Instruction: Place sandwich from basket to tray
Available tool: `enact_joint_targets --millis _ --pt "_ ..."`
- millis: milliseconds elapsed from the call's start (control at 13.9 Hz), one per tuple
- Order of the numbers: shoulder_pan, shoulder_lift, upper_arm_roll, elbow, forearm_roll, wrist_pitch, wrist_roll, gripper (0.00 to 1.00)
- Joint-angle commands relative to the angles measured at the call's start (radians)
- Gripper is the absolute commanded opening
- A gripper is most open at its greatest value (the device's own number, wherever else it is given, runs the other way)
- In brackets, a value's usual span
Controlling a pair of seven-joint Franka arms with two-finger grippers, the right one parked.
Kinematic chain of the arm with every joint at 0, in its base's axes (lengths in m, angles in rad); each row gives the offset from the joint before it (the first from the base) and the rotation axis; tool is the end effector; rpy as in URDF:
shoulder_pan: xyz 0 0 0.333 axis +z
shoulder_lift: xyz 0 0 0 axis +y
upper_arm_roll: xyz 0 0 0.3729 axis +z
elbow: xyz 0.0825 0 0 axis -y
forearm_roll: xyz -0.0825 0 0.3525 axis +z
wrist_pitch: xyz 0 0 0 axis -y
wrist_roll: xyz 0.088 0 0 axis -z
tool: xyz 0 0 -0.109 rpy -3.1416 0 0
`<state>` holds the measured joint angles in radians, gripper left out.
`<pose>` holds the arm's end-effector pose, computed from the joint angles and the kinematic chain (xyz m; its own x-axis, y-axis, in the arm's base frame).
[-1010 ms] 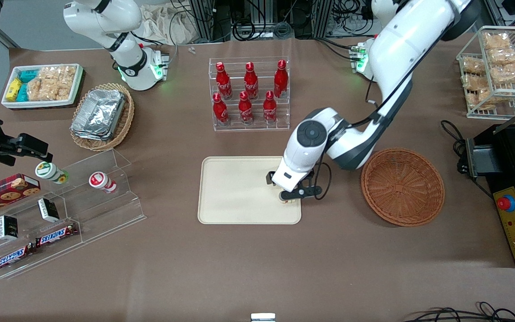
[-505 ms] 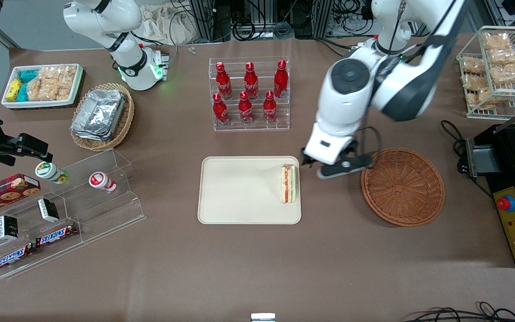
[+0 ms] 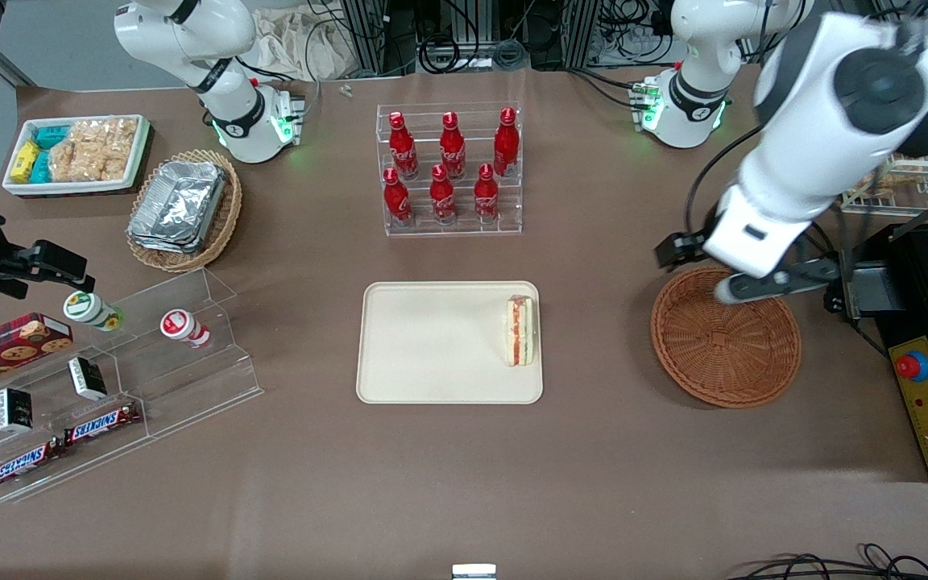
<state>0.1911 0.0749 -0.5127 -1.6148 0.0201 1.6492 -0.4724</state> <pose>0.5267 -0.1611 0.6314 0.9882 0.1489 -0.0351 0.1490 -0.9888 0.0009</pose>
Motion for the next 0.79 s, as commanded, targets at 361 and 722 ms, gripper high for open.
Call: enact_joint_targets --millis 361,722 --pt "-0.268 -0.210 0.459 -0.062 -0.052 -0.181 0.322 1.00" --pt "-0.266 -0.170 0.467 -0.019 -0.046 -0.186 0.356 1.00"
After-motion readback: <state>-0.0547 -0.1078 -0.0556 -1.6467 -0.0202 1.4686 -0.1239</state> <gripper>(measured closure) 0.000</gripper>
